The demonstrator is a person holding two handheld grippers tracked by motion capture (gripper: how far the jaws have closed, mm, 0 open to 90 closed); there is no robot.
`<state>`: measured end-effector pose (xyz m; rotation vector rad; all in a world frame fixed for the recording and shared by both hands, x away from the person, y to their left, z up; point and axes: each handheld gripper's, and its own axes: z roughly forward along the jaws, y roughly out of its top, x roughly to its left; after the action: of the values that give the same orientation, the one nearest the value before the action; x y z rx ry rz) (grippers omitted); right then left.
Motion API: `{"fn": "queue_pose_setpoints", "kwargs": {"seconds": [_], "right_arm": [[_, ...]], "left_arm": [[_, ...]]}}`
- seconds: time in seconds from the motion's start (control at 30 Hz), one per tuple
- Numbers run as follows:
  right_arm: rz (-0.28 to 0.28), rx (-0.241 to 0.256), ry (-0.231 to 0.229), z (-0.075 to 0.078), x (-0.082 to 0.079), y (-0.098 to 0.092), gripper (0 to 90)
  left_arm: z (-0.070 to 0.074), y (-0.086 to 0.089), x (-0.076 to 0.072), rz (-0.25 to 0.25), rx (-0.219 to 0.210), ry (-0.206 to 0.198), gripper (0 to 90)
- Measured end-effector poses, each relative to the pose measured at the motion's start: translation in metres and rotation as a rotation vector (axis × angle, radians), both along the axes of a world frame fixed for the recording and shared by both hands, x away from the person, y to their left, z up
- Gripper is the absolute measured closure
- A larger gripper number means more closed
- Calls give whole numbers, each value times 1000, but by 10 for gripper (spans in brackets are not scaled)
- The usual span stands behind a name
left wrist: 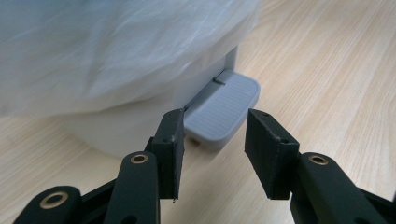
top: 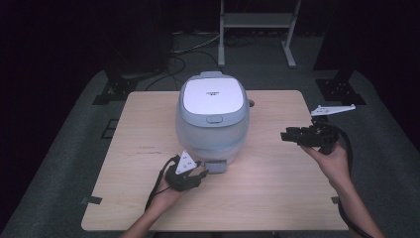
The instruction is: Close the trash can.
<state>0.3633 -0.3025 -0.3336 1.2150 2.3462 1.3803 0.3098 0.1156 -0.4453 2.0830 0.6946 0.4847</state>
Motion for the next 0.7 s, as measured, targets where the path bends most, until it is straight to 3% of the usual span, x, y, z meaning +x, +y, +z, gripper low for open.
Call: {"fn": "queue_pose_setpoints", "kwargs": {"seconds": [0.7], "right_arm": [[-40, 26, 28, -30, -15, -19, 542]], "left_arm": [[16, 58, 3, 134, -31, -30, 425]]}}
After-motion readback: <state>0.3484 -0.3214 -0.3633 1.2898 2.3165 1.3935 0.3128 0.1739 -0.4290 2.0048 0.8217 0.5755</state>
